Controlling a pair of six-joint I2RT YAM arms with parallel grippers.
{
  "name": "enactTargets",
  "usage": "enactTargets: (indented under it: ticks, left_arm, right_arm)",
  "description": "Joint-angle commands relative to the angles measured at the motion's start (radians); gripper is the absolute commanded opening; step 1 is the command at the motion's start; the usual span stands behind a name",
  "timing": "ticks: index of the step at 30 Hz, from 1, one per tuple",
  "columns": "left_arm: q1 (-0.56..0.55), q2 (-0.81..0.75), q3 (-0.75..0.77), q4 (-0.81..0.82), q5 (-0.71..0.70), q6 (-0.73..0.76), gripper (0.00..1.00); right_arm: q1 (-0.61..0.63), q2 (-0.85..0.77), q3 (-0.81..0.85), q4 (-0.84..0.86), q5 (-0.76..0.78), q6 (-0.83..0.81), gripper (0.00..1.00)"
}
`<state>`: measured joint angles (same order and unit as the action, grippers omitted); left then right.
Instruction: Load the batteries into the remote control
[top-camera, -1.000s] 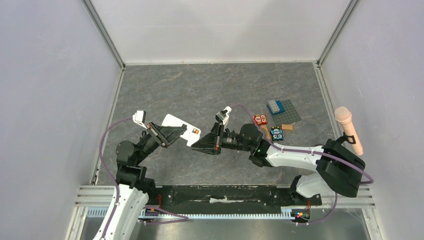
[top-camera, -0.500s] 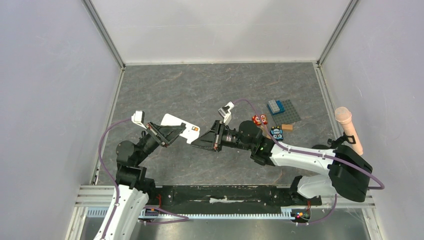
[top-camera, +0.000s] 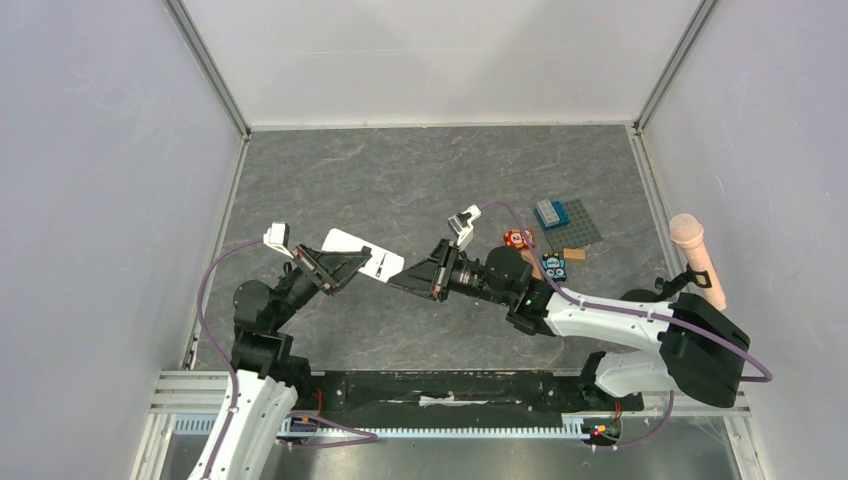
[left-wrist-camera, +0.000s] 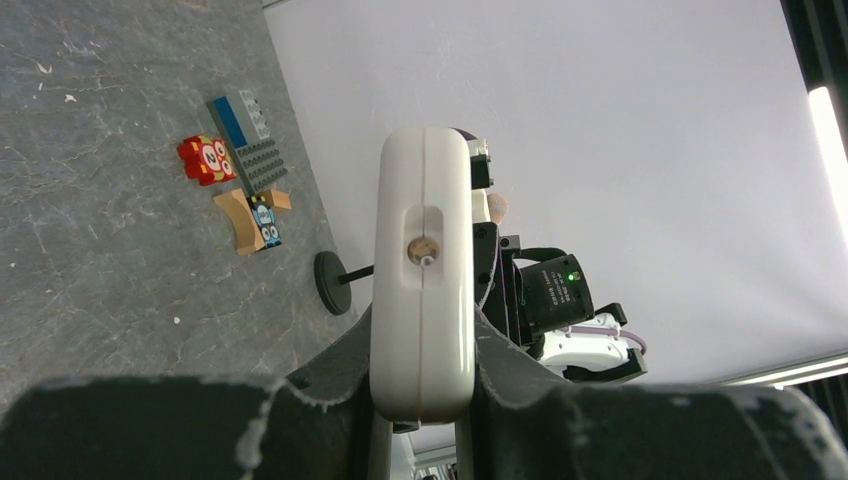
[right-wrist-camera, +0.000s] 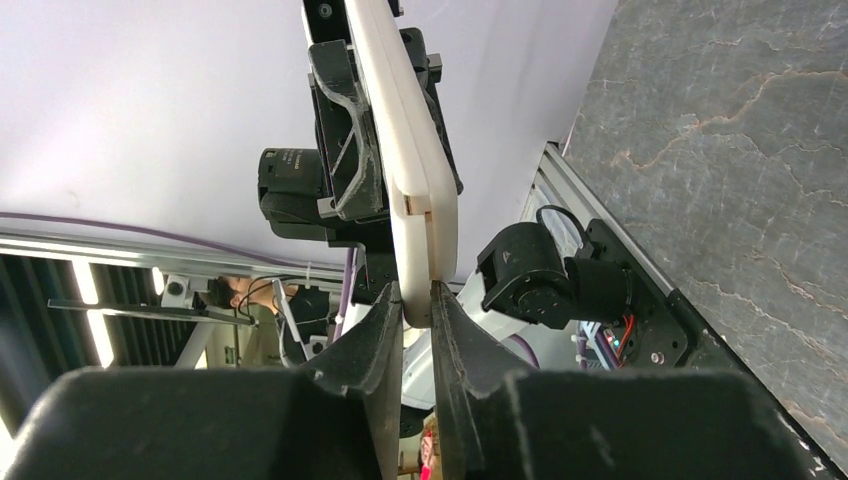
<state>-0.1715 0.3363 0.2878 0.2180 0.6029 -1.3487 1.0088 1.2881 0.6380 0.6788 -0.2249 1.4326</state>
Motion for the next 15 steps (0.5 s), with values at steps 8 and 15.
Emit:
enactTargets:
  ticks: [8, 15]
  left_arm:
    - [-0.006, -0.016, 0.04, 0.076, 0.045, -0.051, 0.02]
    - [-0.006, -0.024, 0.033, 0.086, 0.036, -0.09, 0.02]
  right_arm:
    - [-0.001, 0.049, 0.03, 0.019, 0.07, 0.043, 0.17]
    - [0.017, 0.062, 0.015, 0.059, 0.156, 0.051, 0.18]
